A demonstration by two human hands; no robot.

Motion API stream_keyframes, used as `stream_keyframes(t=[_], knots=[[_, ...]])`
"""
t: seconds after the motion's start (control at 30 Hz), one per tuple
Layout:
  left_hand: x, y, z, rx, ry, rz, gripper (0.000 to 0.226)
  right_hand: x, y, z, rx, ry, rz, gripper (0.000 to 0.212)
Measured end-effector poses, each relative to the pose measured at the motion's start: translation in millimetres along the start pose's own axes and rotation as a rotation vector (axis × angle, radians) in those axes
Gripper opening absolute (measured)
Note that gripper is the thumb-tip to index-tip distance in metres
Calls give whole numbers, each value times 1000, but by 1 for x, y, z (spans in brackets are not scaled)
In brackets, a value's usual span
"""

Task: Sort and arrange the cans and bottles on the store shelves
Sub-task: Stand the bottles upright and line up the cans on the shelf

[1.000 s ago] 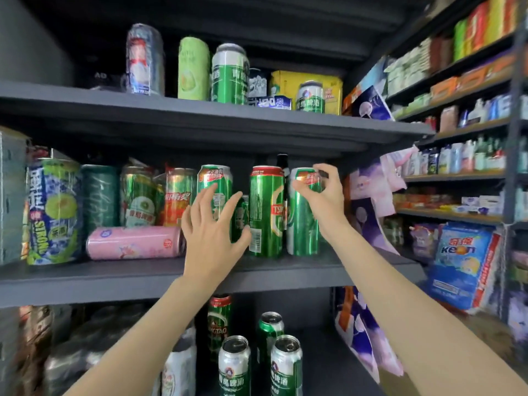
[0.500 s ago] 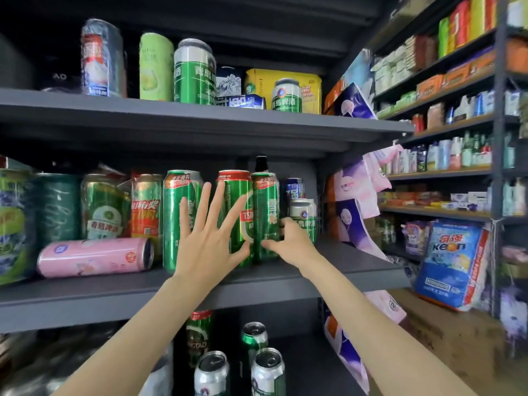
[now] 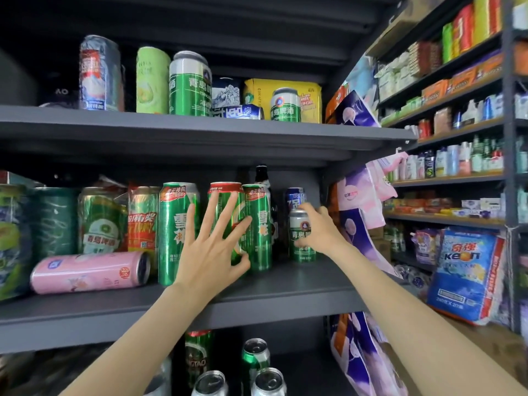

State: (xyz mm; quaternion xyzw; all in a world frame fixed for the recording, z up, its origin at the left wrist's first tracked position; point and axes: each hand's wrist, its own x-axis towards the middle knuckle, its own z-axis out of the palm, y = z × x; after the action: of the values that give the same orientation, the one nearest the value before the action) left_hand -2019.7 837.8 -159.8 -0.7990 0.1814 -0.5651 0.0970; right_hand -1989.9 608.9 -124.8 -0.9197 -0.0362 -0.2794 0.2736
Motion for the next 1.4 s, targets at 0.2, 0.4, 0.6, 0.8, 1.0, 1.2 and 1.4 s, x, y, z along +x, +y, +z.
stream_keyframes(t=[0.2,0.4,0.6,0.8,1.0,1.2,1.4], knots=[[0,1,1,25,3,-19,60,27,5,6,-64,24,104,88],[0,1,1,10,20,-17,60,36,-1,6,-80,160,38,81],[-1,0,3,2,29,-23,62,46,-26,14,-107,287,5,65],[0,1,4,-16,39,-22,62,50,-36,21,176,209,-90,60],[-2,-1,6,-34,54,-13,62,82,-23,60,497,-85,108,73],[2,-1,4,-45,65,-12,61,70,-32,45,485,-20,87,54],[0,0,4,-55,67,-9,61,50,-25,25,620,-132,81,57]])
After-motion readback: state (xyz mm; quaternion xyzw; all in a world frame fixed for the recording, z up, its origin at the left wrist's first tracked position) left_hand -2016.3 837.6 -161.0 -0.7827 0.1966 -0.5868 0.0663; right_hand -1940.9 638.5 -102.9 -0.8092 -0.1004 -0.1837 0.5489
